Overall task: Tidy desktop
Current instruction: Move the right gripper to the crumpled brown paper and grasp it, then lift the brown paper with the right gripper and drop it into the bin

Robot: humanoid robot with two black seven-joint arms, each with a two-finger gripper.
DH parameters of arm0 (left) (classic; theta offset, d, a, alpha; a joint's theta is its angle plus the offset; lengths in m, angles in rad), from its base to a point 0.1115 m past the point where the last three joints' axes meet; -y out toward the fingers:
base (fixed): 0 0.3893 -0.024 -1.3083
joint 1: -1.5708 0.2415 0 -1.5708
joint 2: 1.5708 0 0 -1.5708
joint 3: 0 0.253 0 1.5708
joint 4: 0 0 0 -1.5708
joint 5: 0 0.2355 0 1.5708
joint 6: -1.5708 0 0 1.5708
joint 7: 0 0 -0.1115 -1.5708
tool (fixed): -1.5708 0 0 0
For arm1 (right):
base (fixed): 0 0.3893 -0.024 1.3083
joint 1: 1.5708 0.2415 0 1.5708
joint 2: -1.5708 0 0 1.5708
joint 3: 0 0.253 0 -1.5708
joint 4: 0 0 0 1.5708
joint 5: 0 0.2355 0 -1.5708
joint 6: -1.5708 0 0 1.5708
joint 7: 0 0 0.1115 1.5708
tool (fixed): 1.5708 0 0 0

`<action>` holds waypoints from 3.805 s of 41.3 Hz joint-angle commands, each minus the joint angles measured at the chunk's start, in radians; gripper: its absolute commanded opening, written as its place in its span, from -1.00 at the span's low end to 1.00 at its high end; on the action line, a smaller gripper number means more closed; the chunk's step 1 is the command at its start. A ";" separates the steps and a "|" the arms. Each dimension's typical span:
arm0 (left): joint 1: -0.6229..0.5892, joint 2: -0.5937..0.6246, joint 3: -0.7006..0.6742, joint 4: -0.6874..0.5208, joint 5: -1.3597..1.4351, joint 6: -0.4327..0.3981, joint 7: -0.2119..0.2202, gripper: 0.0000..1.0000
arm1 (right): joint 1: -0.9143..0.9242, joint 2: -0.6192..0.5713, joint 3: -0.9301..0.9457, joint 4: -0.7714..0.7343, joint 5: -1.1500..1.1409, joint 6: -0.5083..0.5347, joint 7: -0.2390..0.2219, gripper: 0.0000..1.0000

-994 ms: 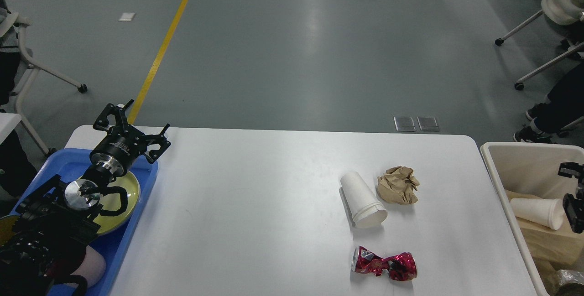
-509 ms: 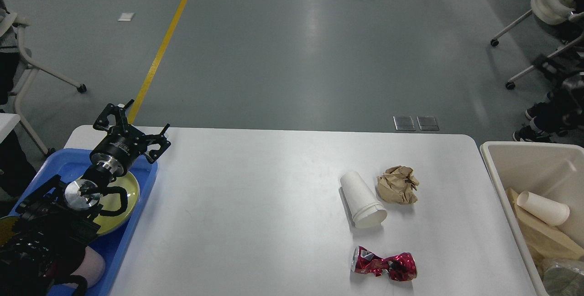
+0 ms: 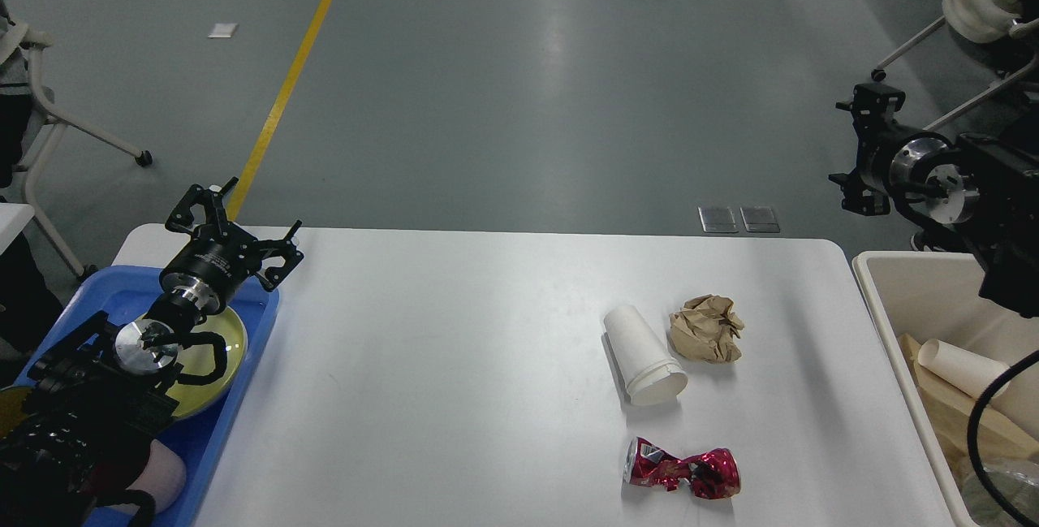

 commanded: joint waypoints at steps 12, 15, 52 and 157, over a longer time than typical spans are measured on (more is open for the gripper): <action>0.000 0.000 0.000 0.001 0.000 0.000 0.001 1.00 | 0.170 -0.033 -0.451 0.360 -0.441 0.160 -0.014 1.00; 0.000 0.000 0.000 0.000 0.000 0.000 0.001 1.00 | 0.155 0.022 -0.516 0.361 -0.440 0.160 -0.014 1.00; 0.000 0.000 0.000 0.000 0.000 0.000 0.001 1.00 | -0.011 0.202 -0.586 0.237 -0.352 0.146 -0.008 1.00; 0.000 0.000 0.000 0.000 0.000 0.000 0.001 1.00 | -0.301 0.020 -0.939 -0.340 -0.254 -0.029 -0.016 0.06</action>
